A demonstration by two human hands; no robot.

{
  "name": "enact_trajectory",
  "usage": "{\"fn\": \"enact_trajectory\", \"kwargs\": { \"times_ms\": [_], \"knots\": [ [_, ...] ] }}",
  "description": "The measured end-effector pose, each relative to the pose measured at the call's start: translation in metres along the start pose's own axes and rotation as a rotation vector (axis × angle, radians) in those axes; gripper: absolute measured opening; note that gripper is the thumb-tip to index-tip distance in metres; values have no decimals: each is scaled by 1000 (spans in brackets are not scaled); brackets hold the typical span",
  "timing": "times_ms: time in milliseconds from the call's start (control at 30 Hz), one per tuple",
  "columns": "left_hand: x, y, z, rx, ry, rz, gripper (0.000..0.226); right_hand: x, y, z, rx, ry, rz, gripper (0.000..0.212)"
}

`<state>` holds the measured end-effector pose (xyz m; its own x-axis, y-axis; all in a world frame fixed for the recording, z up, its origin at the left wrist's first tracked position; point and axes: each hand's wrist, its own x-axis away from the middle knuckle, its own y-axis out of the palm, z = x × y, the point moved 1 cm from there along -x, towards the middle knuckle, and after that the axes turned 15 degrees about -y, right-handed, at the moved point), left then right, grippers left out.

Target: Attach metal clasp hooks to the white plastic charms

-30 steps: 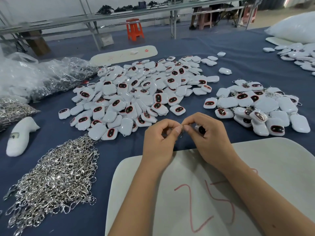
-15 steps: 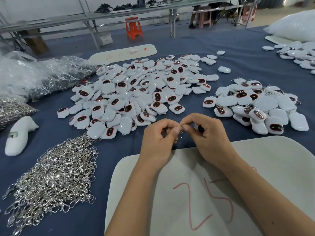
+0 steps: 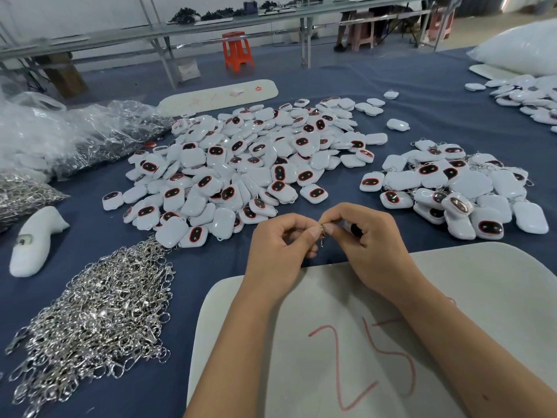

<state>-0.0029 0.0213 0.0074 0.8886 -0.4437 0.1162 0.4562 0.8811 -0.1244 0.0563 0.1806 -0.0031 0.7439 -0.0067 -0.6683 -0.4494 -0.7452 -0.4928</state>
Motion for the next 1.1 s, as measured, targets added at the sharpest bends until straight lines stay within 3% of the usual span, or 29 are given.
{"fn": "enact_trajectory", "kwargs": {
  "times_ms": [367,633,833,967,1100],
  "knots": [
    [1,9,-2,-215,185,163,9,-2,-2,-6,118,-77,40,18],
    [0,8,3,-280,381,210,15,-2,0,-4,-208,122,31,17],
    [2,12,2,-276,404,219,16,-3,-2,-8,-254,134,84,16],
    [3,13,2,-260,388,218,16,-2,-4,-10,-200,75,78,16],
    [4,8,2,-322,409,216,15,-3,-4,-11,34,-71,38,18]
  ]
}}
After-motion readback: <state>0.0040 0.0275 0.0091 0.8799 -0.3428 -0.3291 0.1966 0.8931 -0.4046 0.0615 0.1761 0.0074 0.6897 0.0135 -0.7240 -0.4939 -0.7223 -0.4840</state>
